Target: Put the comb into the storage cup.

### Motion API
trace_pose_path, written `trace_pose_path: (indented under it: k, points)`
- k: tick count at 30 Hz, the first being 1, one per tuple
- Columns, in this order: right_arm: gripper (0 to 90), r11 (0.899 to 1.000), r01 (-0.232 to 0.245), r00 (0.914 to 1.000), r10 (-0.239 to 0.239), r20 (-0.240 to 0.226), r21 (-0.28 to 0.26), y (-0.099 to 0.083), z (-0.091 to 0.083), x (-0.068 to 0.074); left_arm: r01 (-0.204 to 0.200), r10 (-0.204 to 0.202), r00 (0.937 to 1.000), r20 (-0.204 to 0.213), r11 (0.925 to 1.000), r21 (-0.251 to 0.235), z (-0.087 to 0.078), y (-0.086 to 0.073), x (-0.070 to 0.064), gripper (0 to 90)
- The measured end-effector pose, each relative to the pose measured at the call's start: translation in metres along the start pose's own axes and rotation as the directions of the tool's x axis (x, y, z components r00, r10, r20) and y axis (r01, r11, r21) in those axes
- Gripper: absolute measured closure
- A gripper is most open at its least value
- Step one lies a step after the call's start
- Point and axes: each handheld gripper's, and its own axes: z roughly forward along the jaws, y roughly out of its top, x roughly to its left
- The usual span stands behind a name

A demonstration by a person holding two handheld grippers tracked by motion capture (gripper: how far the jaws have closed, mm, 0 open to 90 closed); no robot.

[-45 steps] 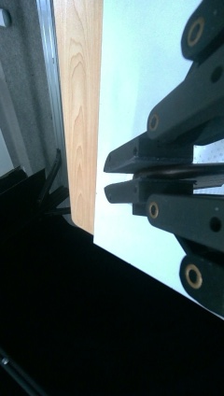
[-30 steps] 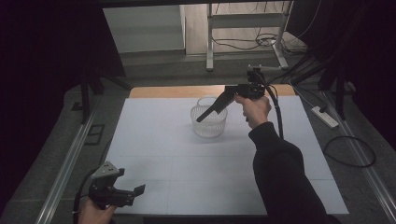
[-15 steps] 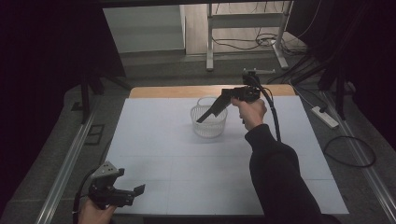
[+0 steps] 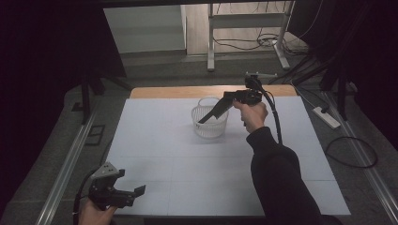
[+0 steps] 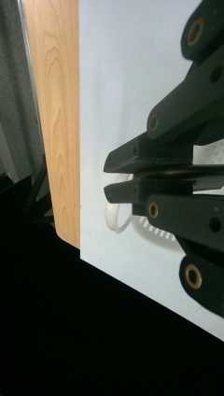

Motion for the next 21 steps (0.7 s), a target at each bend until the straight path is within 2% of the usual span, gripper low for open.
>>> trace_pose_path:
  k: [4, 8, 14, 21]
  points:
    - [83.4, 1.0, 0.004, 1.0, -0.004, 0.007, 0.001, -0.001, 0.0, -0.005, 0.002, -0.002, 1.0, 0.0, 1.0, 0.001, 0.0, 0.0, 0.0, 0.0]
    - [81.8, 0.997, 0.07, 0.9954, -0.071, 0.065, 0.015, -0.001, -0.001, -0.005, 0.002, -0.002, 1.0, 0.001, 1.0, 0.001, 0.0, 0.0, 0.0, 0.0]
    - [80.6, 0.996, 0.083, 0.9941, -0.084, 0.068, 0.019, -0.003, -0.001, -0.011, 0.003, -0.003, 1.0, 0.003, 1.0, 0.001, 0.0, 0.0, 0.0, 0.0]
    - [78.0, 0.993, 0.118, 0.9871, -0.12, 0.106, 0.029, -0.006, -0.001, -0.017, 0.004, -0.004, 1.0, 0.004, 1.0, 0.001, 0.0, 0.0, 0.0, 0.0]
